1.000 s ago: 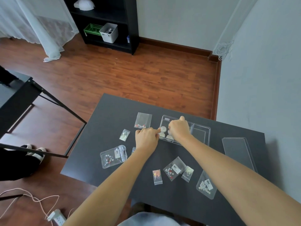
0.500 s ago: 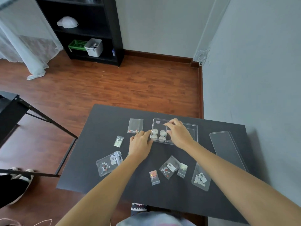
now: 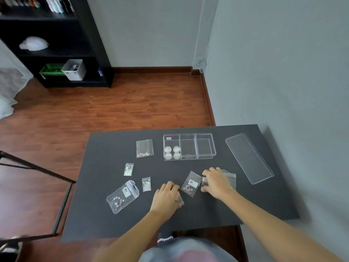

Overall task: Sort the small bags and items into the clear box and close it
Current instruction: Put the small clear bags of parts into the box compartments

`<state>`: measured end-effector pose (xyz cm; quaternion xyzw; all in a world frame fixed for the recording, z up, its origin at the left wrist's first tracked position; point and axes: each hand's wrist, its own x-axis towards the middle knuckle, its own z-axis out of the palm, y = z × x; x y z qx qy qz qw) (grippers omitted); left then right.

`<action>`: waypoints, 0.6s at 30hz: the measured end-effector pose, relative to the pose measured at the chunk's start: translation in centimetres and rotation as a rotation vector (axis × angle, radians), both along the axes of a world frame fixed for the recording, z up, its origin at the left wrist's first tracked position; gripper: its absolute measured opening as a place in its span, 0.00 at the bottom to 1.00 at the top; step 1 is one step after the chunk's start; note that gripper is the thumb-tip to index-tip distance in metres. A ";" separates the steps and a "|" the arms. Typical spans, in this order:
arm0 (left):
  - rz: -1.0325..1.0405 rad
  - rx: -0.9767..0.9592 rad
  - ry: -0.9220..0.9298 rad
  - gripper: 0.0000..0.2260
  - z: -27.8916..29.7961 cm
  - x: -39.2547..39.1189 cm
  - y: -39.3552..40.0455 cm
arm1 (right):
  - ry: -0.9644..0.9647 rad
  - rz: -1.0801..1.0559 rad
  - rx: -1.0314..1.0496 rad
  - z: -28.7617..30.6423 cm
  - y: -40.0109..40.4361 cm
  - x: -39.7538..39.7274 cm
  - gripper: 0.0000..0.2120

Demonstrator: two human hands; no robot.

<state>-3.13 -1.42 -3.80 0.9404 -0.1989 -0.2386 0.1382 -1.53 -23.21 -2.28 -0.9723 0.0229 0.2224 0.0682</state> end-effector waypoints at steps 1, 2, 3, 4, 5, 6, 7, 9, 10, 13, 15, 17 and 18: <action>0.003 0.003 0.004 0.24 0.0 0.0 -0.2 | -0.006 -0.014 -0.021 -0.3 0.2 -0.4 0.25; 0.011 -0.002 0.018 0.23 0.1 0.0 -0.4 | -0.020 -0.027 -0.040 -0.5 0.4 -0.7 0.24; 0.023 -0.014 0.040 0.22 0.1 0.0 -0.6 | -0.033 -0.041 -0.056 -0.7 0.5 -0.9 0.24; 0.036 -0.027 0.069 0.20 0.1 0.0 -0.7 | -0.041 -0.059 -0.066 -0.8 0.7 -1.0 0.23; 0.045 -0.037 0.095 0.19 0.2 0.0 -0.7 | -0.044 -0.081 -0.069 -0.9 0.8 -1.1 0.23; 0.047 -0.043 0.113 0.18 0.2 0.0 -0.7 | -0.043 -0.102 -0.067 -0.9 0.9 -1.1 0.23; 0.045 -0.048 0.121 0.16 0.2 -0.1 -0.7 | -0.036 -0.119 -0.067 -0.8 1.0 -1.1 0.23; 0.043 -0.067 0.123 0.14 0.1 -0.1 -0.6 | -0.015 -0.142 -0.066 -0.8 1.2 -1.0 0.23; 0.045 -0.082 0.124 0.13 0.1 -0.2 -0.5 | -0.004 -0.150 -0.063 -0.8 1.2 -1.0 0.22; 0.058 -0.128 0.120 0.09 0.3 -0.3 -0.1 | 0.023 -0.147 -0.076 -0.7 1.3 -0.8 0.15; 0.105 -0.213 0.112 0.07 0.8 0.0 0.2 | 0.030 -0.135 -0.078 -0.5 1.4 -0.7 0.10; 0.179 -0.307 0.122 0.05 1.7 1.0 0.4 | 0.028 -0.139 -0.039 -0.1 1.4 -0.7 0.04; 0.225 -0.342 0.130 0.04 2.2 1.7 0.3 | 0.027 -0.166 0.018 0.1 1.4 -0.8 0.01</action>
